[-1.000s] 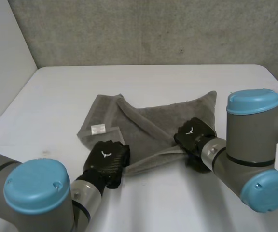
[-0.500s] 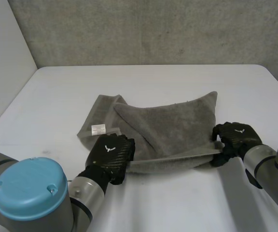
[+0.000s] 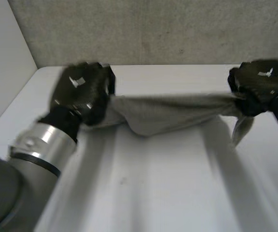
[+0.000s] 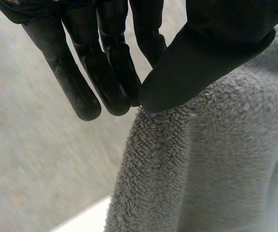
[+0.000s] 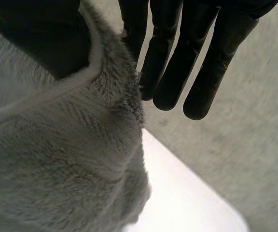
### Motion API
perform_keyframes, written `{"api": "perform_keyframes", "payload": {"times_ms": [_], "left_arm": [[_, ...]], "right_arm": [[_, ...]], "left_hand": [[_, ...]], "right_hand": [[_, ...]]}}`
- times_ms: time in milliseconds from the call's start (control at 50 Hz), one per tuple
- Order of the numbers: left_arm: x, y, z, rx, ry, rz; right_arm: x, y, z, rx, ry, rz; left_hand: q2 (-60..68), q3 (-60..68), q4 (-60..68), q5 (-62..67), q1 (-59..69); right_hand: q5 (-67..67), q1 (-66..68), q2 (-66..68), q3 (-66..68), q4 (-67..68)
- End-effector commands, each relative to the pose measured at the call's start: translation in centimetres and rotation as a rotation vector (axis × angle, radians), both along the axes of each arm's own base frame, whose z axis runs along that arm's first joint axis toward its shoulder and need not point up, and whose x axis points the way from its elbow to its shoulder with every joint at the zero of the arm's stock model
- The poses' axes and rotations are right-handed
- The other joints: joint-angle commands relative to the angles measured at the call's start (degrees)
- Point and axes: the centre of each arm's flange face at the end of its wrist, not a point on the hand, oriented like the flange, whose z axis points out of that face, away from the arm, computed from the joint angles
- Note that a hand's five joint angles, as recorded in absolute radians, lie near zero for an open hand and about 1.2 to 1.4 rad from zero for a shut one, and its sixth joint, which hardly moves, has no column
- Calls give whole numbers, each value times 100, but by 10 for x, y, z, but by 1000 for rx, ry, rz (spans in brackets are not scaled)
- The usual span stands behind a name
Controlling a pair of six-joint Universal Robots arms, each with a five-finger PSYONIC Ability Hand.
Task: Fold the towel.
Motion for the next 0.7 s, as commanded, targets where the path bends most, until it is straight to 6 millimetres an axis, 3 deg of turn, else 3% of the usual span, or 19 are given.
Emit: {"api": "perform_keyframes", "payload": {"times_ms": [20,80,200,240,340,360,420,460,480,500,520,560,580,600,620,640,660,680,700], "left_arm": [[17,8,34,-31,-59,0],[20,11,29,2,-110,-1],[28,1,12,71,-185,36],[28,-6,0,105,-206,43],[10,-33,-57,261,-297,-35],[10,-33,-57,262,-297,-35],[-2,-54,-70,273,-301,-45],[-9,-67,-67,246,-289,-42],[-17,-82,-59,199,-265,-37],[-25,-97,-43,132,-226,-29],[-25,-97,-43,131,-226,-29],[-39,-125,14,-73,-110,2],[-39,-125,15,-75,-109,2],[-41,-134,49,-188,-41,32],[-41,-134,50,-189,-40,32],[-41,-139,83,-298,26,68],[-38,-141,113,-394,94,107],[-38,-141,113,-395,94,107],[-34,-139,138,-476,160,140]], "right_arm": [[-2,32,30,41,294,92],[-2,36,30,60,335,110],[7,28,3,162,420,177],[12,26,-6,191,433,199],[38,24,-45,291,484,303],[38,24,-45,291,484,304],[51,9,-58,279,494,309],[60,-21,-57,173,486,246],[60,-22,-57,172,486,246],[65,-41,-46,69,467,189],[65,-42,-46,68,466,188],[76,-80,-6,-206,383,59],[76,-80,-6,-208,382,59],[79,-95,20,-360,322,-3],[82,-105,47,-515,253,-50],[82,-105,47,-517,252,-51],[85,-109,70,-655,189,-80],[85,-110,71,-656,189,-80],[86,-109,90,-774,135,-98]], "left_hand": [[1023,1024,1021,1049,1148],[1023,1024,1021,1049,1148],[1023,1024,1021,1049,1148],[1023,1024,1021,1049,1148],[1023,1024,1021,1049,1148],[1023,1024,1021,1049,1148],[1023,1024,1021,1049,1148],[1023,1024,1021,1049,1148],[1023,1024,1021,1049,1148],[1023,1024,1021,1049,1148],[1023,1024,1021,1049,1148],[1023,1024,1021,1049,1148],[1023,1024,1021,1049,1148],[1023,1024,1021,1049,1148],[1023,1024,1021,1049,1148],[1023,1024,1021,1049,1148],[1023,1024,1021,1049,1148],[1023,1024,1021,1049,1148],[1023,1024,1021,1049,1148]], "right_hand": [[1452,2563,1254,1217,1177],[1452,2563,1254,1217,1177],[1452,2563,1254,1217,1177],[1452,2563,1254,1217,1177],[1452,2563,1254,1217,1177],[1452,2563,1254,1217,1177],[1452,2563,1254,1217,1177],[1452,2563,1254,1217,1177],[1452,2563,1254,1217,1177],[1452,2563,1254,1217,1177],[1452,2563,1254,1217,1177],[1452,2563,1254,1217,1177],[1452,2563,1254,1217,1177],[1452,2563,1254,1217,1177],[1452,2563,1254,1217,1177],[1452,2563,1254,1217,1177],[1452,2563,1254,1217,1177],[1452,2563,1254,1217,1177],[1452,2563,1254,1217,1177]]}}
